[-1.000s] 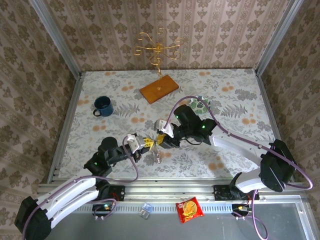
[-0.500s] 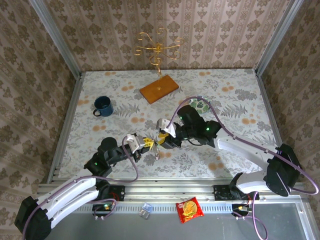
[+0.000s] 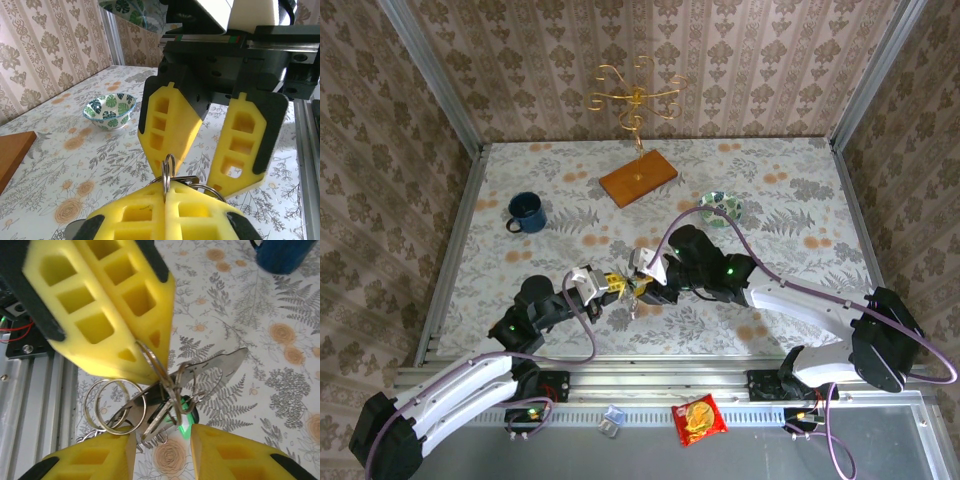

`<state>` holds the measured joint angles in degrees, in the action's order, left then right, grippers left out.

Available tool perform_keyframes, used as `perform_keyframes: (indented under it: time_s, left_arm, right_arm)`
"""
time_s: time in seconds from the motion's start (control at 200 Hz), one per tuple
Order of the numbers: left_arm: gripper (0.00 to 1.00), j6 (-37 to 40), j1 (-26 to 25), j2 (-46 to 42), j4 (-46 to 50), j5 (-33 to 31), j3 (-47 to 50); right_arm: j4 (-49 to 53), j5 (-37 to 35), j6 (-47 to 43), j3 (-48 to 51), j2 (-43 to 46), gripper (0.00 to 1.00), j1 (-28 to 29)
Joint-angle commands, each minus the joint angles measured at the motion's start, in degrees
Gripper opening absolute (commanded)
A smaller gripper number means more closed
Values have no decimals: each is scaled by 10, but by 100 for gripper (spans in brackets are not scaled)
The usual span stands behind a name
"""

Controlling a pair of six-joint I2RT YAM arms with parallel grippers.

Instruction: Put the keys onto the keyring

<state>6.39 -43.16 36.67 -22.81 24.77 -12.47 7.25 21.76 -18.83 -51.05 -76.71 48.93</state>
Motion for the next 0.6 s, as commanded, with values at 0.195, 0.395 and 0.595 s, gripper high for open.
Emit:
perform_keyframes:
  time_s: [0.195, 0.395, 0.595]
  left_arm:
    - [0, -10, -4, -5, -30, 8, 1]
    - [0, -9, -4, -6, -35, 8, 2]
    - [0, -10, -4, -7, -50, 9, 4]
  right_arm:
    - [-57, -31, 13, 8, 2, 23, 5]
    - [-50, -41, -3, 14, 8, 5, 5]
    - [-7, -57, -37, 15, 3, 0, 5]
